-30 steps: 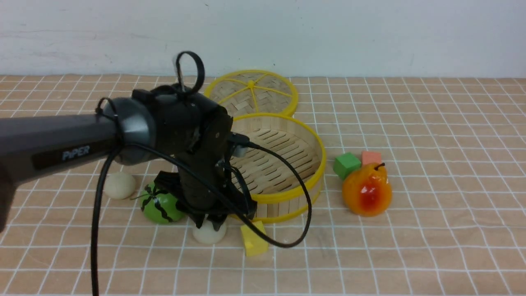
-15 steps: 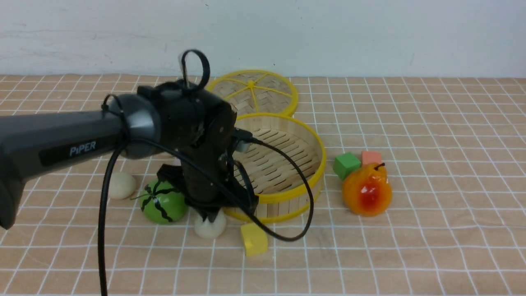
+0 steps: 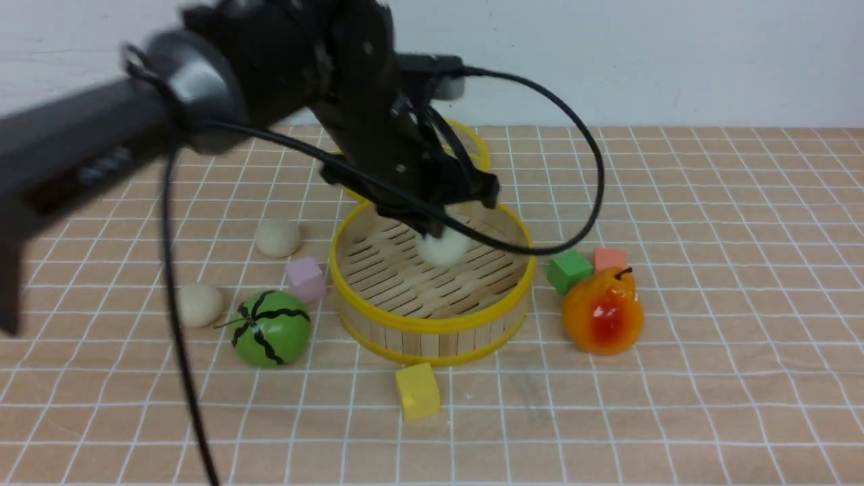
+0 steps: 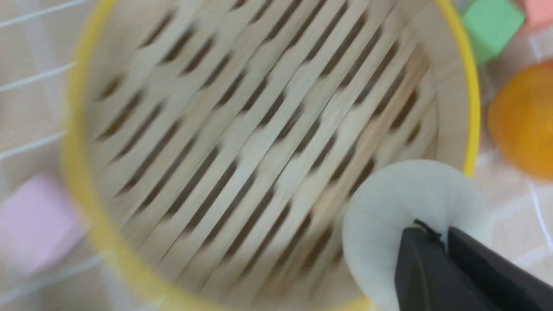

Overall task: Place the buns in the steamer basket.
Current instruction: Use the left arm to put the steamed stuffed bun into the steamer, then use the left arm to grab a steamed stuffed bun

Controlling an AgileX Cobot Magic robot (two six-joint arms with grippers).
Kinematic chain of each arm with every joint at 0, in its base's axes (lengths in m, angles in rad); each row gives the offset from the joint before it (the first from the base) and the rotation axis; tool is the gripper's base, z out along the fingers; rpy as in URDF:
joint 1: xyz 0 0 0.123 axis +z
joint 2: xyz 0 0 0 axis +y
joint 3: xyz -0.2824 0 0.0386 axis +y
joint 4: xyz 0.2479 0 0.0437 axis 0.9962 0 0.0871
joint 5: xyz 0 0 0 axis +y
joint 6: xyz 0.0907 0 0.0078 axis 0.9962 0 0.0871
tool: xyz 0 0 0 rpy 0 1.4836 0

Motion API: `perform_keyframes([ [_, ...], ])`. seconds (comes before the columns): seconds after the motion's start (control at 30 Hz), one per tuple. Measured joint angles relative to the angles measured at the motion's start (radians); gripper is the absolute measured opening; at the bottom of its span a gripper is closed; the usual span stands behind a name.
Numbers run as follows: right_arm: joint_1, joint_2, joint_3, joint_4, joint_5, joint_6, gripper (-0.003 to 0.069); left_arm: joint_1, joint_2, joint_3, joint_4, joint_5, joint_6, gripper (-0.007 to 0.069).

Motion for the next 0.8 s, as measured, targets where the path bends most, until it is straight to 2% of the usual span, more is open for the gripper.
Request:
perform_keyframes([
  [0.23, 0.000, 0.000, 0.000, 0.000, 0.000, 0.000, 0.0241, 0.001, 0.162, 0.000, 0.019, -0.123, -0.059, 0.0056],
  [0.3, 0.000, 0.000, 0.000, 0.000, 0.000, 0.000, 0.0241, 0.001, 0.184, 0.000, 0.019, -0.151, -0.081, 0.0129],
  [0.33, 0.000, 0.000, 0.000, 0.000, 0.000, 0.000, 0.0241, 0.001, 0.184, 0.000, 0.019, -0.155, -0.082, 0.0136],
  [0.37, 0.000, 0.000, 0.000, 0.000, 0.000, 0.000, 0.0241, 0.001, 0.184, 0.000, 0.019, -0.162, -0.086, 0.0200],
  [0.43, 0.000, 0.000, 0.000, 0.000, 0.000, 0.000, 0.0241, 0.001, 0.182, 0.000, 0.019, -0.162, -0.088, 0.0255],
  [0.47, 0.000, 0.000, 0.000, 0.000, 0.000, 0.000, 0.0241, 0.001, 0.177, 0.000, 0.019, -0.155, -0.089, 0.0342],
  [0.5, 0.000, 0.000, 0.000, 0.000, 0.000, 0.000, 0.0241, 0.001, 0.175, 0.000, 0.019, -0.155, -0.089, 0.0351],
  [0.53, 0.000, 0.000, 0.000, 0.000, 0.000, 0.000, 0.0241, 0.001, 0.162, 0.000, 0.022, -0.133, -0.090, 0.0418],
  [0.63, 0.000, 0.000, 0.000, 0.000, 0.000, 0.000, 0.0241, 0.001, 0.097, -0.021, 0.058, -0.036, -0.090, 0.0543],
  [0.73, 0.000, 0.000, 0.000, 0.000, 0.000, 0.000, 0.0241, 0.001, 0.008, -0.067, 0.163, 0.041, -0.096, 0.0601],
  [0.8, 0.000, 0.000, 0.000, 0.000, 0.000, 0.000, 0.0241, 0.001, -0.039, -0.078, 0.227, 0.069, -0.102, 0.0605],
])
